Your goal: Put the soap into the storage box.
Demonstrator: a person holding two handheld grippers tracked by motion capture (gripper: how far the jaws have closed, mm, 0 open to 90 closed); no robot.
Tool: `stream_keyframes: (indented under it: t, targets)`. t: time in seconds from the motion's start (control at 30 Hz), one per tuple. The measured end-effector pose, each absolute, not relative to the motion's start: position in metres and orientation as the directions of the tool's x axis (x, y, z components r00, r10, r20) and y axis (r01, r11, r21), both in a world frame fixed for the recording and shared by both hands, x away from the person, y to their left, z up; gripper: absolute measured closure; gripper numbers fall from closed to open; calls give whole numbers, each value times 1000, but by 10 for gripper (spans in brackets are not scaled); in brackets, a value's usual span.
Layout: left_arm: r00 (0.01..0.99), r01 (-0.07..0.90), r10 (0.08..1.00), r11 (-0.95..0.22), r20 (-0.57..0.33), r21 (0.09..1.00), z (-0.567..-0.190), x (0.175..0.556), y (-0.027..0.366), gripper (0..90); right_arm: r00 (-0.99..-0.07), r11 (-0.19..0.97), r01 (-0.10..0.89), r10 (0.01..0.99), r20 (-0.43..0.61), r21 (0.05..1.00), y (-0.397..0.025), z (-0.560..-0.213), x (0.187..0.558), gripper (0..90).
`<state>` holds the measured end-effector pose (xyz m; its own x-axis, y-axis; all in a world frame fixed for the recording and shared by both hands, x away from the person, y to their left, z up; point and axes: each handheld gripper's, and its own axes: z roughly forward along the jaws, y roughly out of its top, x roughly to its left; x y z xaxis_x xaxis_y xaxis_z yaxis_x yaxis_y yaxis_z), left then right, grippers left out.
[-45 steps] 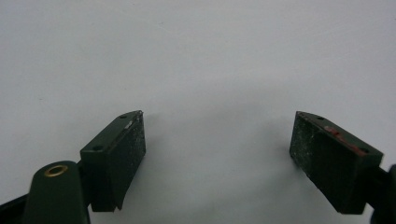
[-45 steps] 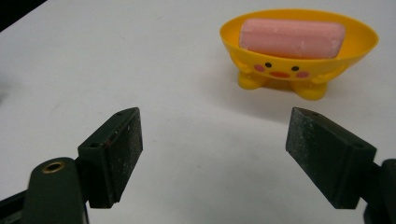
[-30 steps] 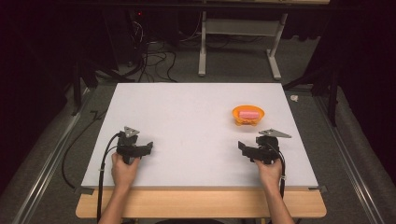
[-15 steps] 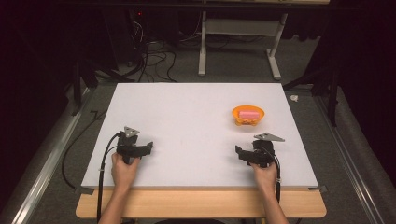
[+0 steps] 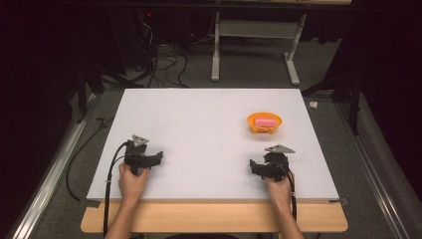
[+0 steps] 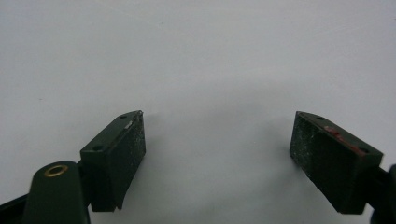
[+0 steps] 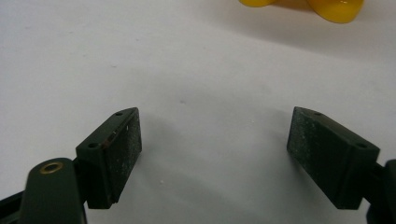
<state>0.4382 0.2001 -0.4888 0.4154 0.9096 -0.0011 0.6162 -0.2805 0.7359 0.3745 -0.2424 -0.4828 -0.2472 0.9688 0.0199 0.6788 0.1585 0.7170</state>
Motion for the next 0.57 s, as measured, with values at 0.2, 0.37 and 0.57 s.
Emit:
stream_keyframes:
  t: [0.2,0.37,0.57]
  targets:
    - [417,615,909,-282,-1,737,-489,438,200,188,-258,191,677,966,-13,711,-239,-484,375,164]
    - [418,614,909,-283,1,737,-489,438,200,190,-255,191,678,967,-16,710,-238,-484,374,163]
    - [416,616,910,-277,-5,738,-489,438,200,190,-255,191,678,967,-17,710,-238,-484,375,163]
